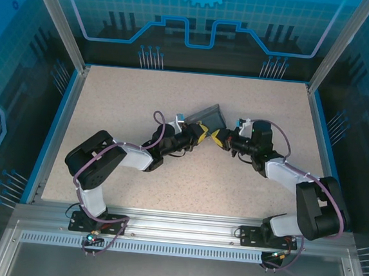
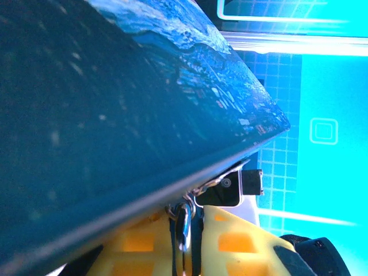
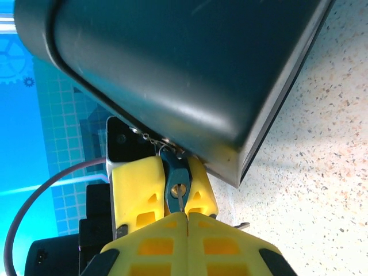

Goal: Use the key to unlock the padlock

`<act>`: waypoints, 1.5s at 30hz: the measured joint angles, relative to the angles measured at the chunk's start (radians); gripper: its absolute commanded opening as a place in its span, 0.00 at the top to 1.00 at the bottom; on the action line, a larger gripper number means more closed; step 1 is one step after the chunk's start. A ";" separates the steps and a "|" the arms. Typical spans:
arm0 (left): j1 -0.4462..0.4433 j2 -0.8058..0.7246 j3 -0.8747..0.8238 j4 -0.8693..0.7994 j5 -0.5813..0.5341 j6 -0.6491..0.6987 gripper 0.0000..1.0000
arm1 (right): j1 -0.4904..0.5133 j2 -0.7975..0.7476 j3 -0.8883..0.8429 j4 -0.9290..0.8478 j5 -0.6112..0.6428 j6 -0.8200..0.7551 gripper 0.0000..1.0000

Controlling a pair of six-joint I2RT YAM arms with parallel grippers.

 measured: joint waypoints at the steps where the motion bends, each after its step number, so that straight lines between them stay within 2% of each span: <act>1: -0.001 0.000 0.000 0.000 0.000 0.000 1.00 | -0.004 0.000 0.000 0.000 -0.002 0.000 1.00; 16: -0.003 0.001 0.000 -0.001 0.007 -0.001 1.00 | -0.022 0.000 -0.022 0.017 -0.023 -0.008 1.00; 24: -0.003 0.001 -0.008 -0.001 0.008 0.000 1.00 | -0.063 -0.072 -0.078 -0.003 -0.039 -0.030 1.00; 45: -0.003 0.001 -0.010 -0.001 0.011 -0.001 1.00 | -0.024 -0.063 -0.071 -0.008 -0.036 -0.030 1.00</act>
